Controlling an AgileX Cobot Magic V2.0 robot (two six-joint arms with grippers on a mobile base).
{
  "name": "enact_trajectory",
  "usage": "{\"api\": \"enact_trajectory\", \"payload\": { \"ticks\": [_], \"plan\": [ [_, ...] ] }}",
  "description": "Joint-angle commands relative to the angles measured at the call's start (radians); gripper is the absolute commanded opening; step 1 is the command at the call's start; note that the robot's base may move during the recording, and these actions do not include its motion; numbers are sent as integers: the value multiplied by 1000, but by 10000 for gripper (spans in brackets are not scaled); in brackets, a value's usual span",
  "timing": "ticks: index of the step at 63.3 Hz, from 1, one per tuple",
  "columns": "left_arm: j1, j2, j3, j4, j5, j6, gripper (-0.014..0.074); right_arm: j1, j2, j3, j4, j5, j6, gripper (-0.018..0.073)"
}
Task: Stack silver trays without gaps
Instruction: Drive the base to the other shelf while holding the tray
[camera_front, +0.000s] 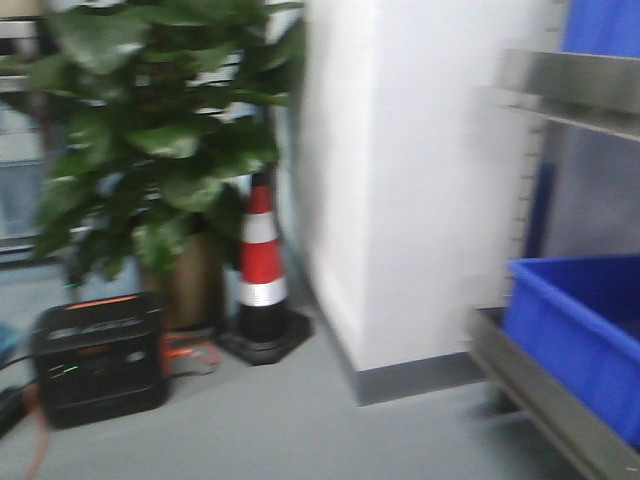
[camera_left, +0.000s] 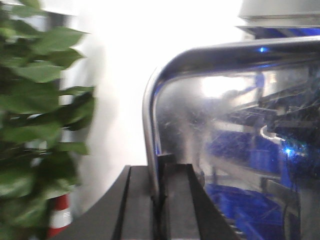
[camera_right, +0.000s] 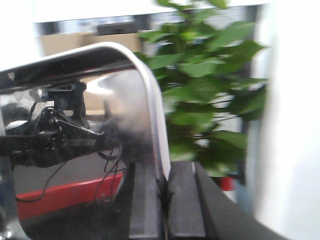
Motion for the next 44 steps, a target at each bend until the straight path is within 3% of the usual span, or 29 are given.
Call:
{"api": "enact_trajectory", "payload": {
  "ticks": [1,44],
  "plan": [
    [-20,2,-5,8,-4,14,-16,19,10,-5,-7,-520,12,-79],
    [-20,2,-5,8,-4,14,-16,19,10,-5,-7,-525,12,-79]
  ]
}}
